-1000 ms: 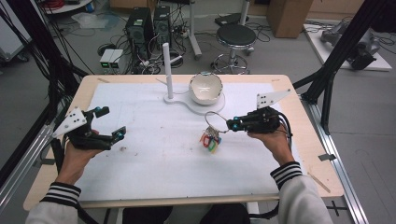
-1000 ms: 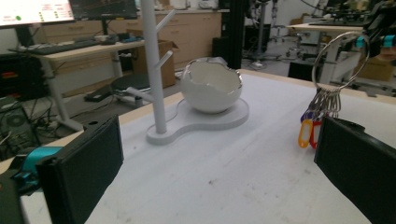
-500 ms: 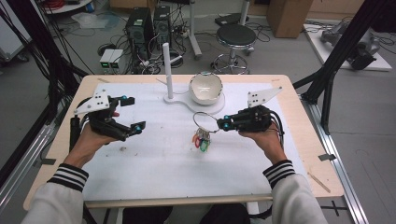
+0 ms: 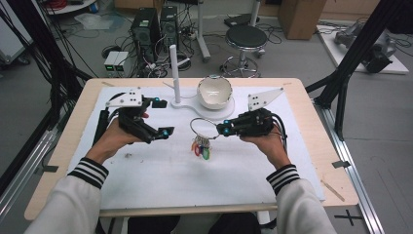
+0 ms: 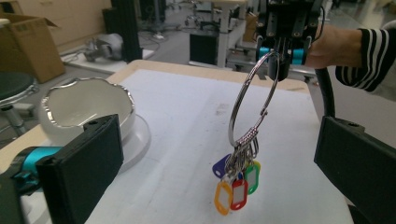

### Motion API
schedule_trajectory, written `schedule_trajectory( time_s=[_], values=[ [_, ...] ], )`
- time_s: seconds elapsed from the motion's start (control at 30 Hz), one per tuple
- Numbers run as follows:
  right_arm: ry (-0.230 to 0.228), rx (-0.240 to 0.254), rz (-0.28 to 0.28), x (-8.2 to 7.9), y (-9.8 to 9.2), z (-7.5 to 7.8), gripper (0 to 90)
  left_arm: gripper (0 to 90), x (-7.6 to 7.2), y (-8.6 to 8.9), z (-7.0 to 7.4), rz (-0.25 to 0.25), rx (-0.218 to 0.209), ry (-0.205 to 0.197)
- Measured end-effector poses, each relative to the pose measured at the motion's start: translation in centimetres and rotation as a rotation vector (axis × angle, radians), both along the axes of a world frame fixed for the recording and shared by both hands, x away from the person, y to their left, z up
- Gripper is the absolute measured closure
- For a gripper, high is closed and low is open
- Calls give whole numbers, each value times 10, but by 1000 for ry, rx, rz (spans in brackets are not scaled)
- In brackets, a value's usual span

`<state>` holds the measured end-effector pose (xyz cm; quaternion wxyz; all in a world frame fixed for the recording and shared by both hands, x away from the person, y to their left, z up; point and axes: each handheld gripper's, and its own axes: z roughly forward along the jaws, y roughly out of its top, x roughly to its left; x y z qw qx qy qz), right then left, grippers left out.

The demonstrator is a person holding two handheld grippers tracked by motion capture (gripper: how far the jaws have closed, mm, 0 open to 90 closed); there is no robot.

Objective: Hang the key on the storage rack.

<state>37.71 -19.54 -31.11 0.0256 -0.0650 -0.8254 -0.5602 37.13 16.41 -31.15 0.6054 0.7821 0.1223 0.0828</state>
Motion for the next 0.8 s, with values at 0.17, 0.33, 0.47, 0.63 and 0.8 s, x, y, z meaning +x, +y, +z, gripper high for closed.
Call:
schedule_trajectory(
  time_s=[0.17, 0.33, 0.47, 0.63, 0.8],
  values=[
    [4, 4, 7, 0, 3, 0, 884, 94, 4, -14, -2, -47, 12, 5],
    [11, 2, 13, 1, 3, 0, 884, 122, 6, -21, -5, -83, 8, 37],
    [4, 11, 18, 3, 5, -2, 884, 211, 6, -25, -7, -120, 9, 60],
    [7, 10, 22, 3, 8, -2, 884, 352, 7, -29, -8, -147, 20, 73],
    [3, 5, 26, 3, 8, -2, 884, 489, 7, -31, -8, -167, 22, 74]
  ],
)
